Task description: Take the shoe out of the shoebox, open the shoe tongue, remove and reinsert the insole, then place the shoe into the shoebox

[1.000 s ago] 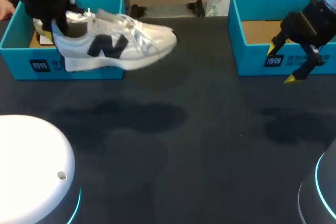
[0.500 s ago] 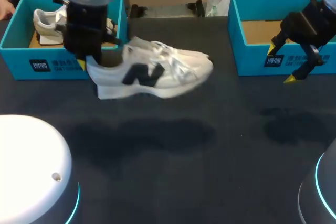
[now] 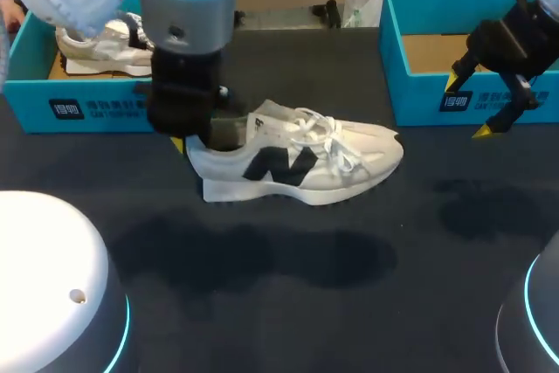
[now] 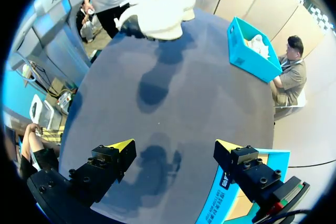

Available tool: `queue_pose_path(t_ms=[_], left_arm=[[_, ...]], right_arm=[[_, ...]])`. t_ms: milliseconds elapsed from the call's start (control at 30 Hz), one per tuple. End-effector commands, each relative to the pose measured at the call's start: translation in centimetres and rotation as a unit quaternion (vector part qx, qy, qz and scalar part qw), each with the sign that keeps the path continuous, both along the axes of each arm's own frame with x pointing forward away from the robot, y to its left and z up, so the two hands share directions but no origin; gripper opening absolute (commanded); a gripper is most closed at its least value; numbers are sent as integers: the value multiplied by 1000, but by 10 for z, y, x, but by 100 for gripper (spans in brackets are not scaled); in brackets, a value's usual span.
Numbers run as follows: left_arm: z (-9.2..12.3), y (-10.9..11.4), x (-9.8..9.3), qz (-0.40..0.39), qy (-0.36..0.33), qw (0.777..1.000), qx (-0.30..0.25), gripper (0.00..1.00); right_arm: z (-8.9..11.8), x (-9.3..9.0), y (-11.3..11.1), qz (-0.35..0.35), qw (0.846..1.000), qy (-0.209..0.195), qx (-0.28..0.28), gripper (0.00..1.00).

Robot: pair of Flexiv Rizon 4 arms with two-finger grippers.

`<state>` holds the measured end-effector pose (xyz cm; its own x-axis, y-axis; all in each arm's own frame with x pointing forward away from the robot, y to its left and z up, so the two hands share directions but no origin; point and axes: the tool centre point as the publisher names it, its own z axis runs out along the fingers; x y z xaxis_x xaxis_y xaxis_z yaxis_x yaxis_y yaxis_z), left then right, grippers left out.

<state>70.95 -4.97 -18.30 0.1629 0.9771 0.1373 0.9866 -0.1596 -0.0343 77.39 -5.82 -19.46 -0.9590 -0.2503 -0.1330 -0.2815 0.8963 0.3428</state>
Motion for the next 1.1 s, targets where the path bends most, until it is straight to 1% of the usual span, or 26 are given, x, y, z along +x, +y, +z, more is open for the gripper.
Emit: queue_pose_path(t_ms=[33, 200, 300, 433, 633, 833, 900, 967, 1100], left_arm=[[-16, -5, -2, 4, -14, 1000, 4, 0], [-40, -4, 0, 4, -27, 1000, -9, 0], [-55, -2, 4, 15, -30, 999, -5, 0], [-76, 0, 9, 15, -27, 999, 12, 0], [-105, -1, 15, 18, -22, 999, 21, 0], [-132, -5, 22, 21, -49, 998, 33, 0], [-139, -6, 25, 19, -48, 998, 41, 0], [-151, -7, 28, 25, -74, 996, 53, 0], [-165, -9, 30, 27, -77, 995, 60, 0]], right_arm=[[0, 2, 0, 0, 1000, 1, -1, 100], [0, 2, 0, 0, 1000, 1, -1, 100], [0, 2, 0, 0, 1000, 1, -1, 100], [0, 2, 0, 0, 1000, 1, -1, 100], [0, 2, 0, 0, 1000, 1, -1, 100], [0, 2, 0, 0, 1000, 1, -1, 100], [0, 2, 0, 0, 1000, 1, -1, 100], [0, 2, 0, 0, 1000, 1, -1, 100], [0, 2, 0, 0, 1000, 1, -1, 100]])
